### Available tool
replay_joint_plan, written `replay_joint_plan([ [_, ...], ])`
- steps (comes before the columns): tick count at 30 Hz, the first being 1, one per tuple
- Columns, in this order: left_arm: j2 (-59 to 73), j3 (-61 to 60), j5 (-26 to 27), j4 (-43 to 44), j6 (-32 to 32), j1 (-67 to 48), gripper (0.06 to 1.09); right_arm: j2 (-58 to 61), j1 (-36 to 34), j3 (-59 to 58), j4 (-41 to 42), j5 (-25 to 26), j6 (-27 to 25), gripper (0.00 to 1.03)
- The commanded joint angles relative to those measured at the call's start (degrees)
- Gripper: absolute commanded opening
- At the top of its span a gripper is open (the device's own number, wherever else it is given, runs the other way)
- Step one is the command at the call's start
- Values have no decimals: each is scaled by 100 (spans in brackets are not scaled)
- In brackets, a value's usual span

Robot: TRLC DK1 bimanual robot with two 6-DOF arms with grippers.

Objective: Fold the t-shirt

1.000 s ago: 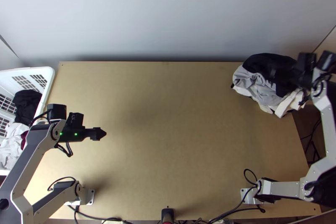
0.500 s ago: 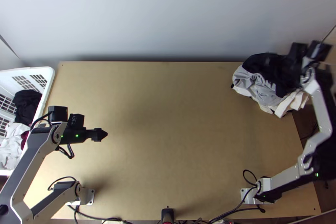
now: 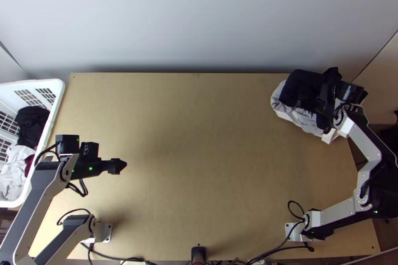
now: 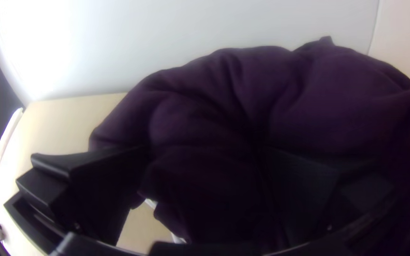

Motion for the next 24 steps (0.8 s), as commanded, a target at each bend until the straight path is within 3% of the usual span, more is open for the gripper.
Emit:
replay_joint_plan([
  [1,-221,-8,-477,247,-153,19,104,-432,-181,398,-504,27,-107,99],
  [10,-766,379,-811,590,-381,28,104,-1442,206,1752,-917,-70,342,99],
  [14,-1003,783,-1276,853,-223,-33,104,-1856,531,1857,-969,-70,649,99],
  [19,-1496,994,-1892,1144,-29,-51,104,-2620,1287,908,-864,-53,649,99],
  [24,-2287,739,-2129,1293,129,28,104,-3534,2254,-832,-398,1028,676,99],
])
